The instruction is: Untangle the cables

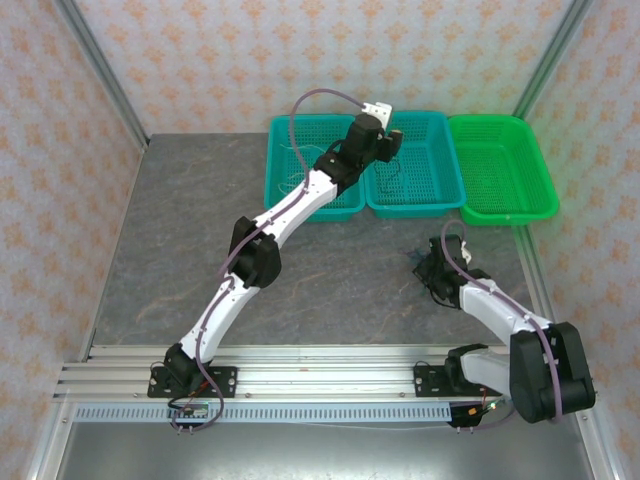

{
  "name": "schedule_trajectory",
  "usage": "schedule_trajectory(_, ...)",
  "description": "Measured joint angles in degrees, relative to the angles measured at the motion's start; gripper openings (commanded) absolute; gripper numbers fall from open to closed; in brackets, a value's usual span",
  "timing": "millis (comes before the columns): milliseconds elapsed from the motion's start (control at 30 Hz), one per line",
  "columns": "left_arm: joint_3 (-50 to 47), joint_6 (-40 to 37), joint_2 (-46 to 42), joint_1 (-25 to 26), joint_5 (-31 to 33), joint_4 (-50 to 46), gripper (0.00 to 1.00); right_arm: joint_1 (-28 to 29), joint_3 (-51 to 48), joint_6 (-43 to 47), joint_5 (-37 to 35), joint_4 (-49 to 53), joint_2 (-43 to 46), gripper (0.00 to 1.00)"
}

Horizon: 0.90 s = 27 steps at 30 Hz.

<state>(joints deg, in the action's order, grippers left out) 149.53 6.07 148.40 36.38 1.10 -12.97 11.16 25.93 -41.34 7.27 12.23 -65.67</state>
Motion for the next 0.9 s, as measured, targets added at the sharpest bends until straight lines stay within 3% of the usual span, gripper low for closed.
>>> schedule_trajectory(133, -3.23, 2.21, -3.48, -0.07, -2.23, -3.74, 0.99, 0.00, 0.00, 0.13, 1.33, 0.59, 2.12, 0.00)
schedule_trajectory(267, -14.82, 6.21, -14.60, -0.28, -6.32, -3.19, 1.00, 0.00, 0.00, 2.19, 4.85, 0.42, 3.91, 0.00)
schedule_trajectory(367, -29.20, 9.07, -27.82, -0.57, -9.33, 2.14, 1.00, 0.52, -0.31, 4.94, 10.71, -2.12, 5.42, 0.00)
schedule_trajectory(633, -72.48, 13.79, -66.66, -1.14, -13.14, 16.09, 1.00, 10.69, -2.47, 12.98, 22.58, -14.10, 7.67, 0.00)
schedule_trajectory(767, -88.21, 14.12, -78.40, -1.14, -12.44, 14.45, 0.98, 15.80, -3.21, 17.05, 24.15, -20.50, 4.17, 0.00)
schedule_trajectory(900, -99.56, 15.54, -83.58, -1.14, -12.46, 9.42, 0.96, 21.90, -1.70, 22.01, 24.96, -24.33, -4.92, 0.00)
